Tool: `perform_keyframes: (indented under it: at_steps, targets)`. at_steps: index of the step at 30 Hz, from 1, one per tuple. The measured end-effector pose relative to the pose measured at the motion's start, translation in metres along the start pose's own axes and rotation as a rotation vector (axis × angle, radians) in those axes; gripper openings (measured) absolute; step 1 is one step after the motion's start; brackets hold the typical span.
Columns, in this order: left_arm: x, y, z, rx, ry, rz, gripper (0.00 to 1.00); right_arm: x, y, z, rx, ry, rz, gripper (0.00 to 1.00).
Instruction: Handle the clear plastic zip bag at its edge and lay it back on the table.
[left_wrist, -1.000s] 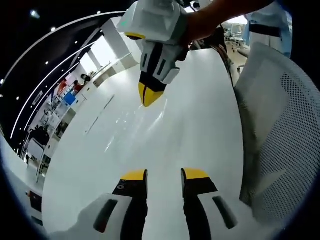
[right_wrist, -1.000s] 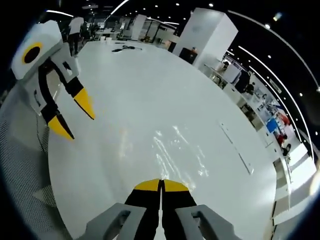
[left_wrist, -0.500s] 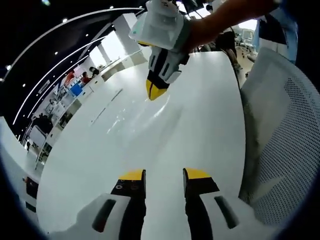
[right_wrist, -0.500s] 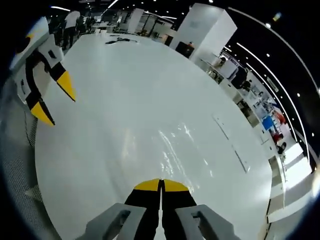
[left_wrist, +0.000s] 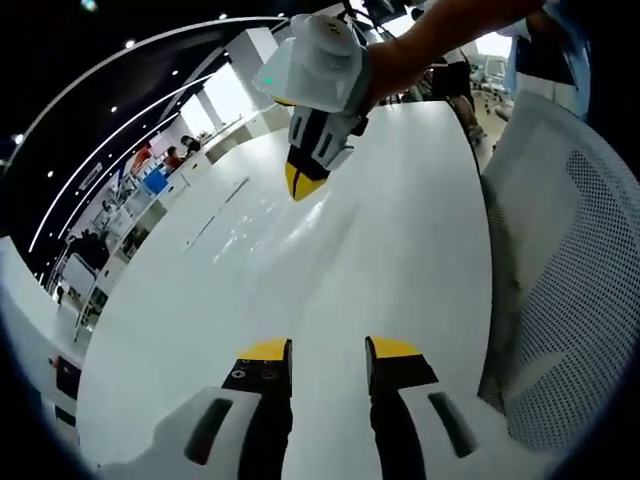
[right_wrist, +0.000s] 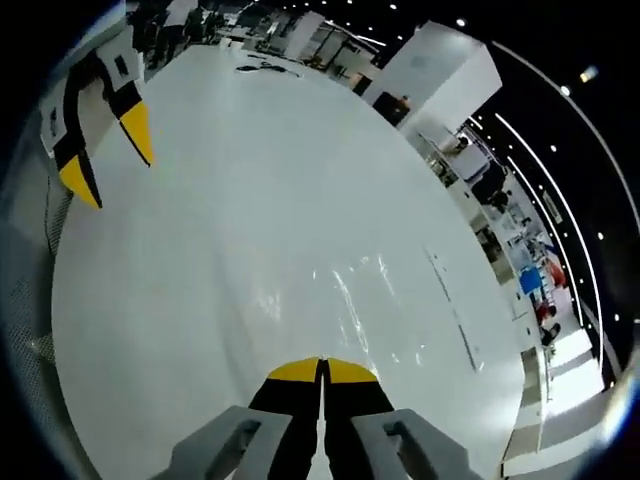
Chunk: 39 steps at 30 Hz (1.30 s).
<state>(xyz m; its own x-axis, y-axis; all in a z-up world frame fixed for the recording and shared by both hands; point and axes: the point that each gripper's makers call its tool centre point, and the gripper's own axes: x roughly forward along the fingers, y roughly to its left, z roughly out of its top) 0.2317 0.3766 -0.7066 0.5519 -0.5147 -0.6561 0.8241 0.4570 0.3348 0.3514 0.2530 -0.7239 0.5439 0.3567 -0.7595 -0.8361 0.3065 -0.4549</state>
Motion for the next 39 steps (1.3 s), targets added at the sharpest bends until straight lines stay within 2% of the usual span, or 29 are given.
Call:
perform_keyframes:
  at_steps: [8,20,24,34,39]
  targets:
    - [0.001,0.005,0.0,-0.044,-0.01,0.01,0.27,0.005,0.011,-0.007,0.012,0.01,0.024,0.0]
    - [-0.001,0.004,0.003,-0.061,-0.022,0.012,0.27,0.008,0.031,-0.009,0.008,0.003,0.074,0.0]
    - [-0.002,0.001,0.003,-0.062,-0.02,0.008,0.27,0.007,0.037,-0.006,0.012,-0.022,0.099,0.0]
    - [-0.001,0.003,-0.001,-0.064,-0.02,0.009,0.27,0.004,0.044,-0.005,0.007,-0.034,0.115,0.15]
    - [-0.001,0.004,0.0,-0.066,-0.022,0.01,0.28,-0.002,0.04,0.001,0.008,-0.074,0.1,0.21]
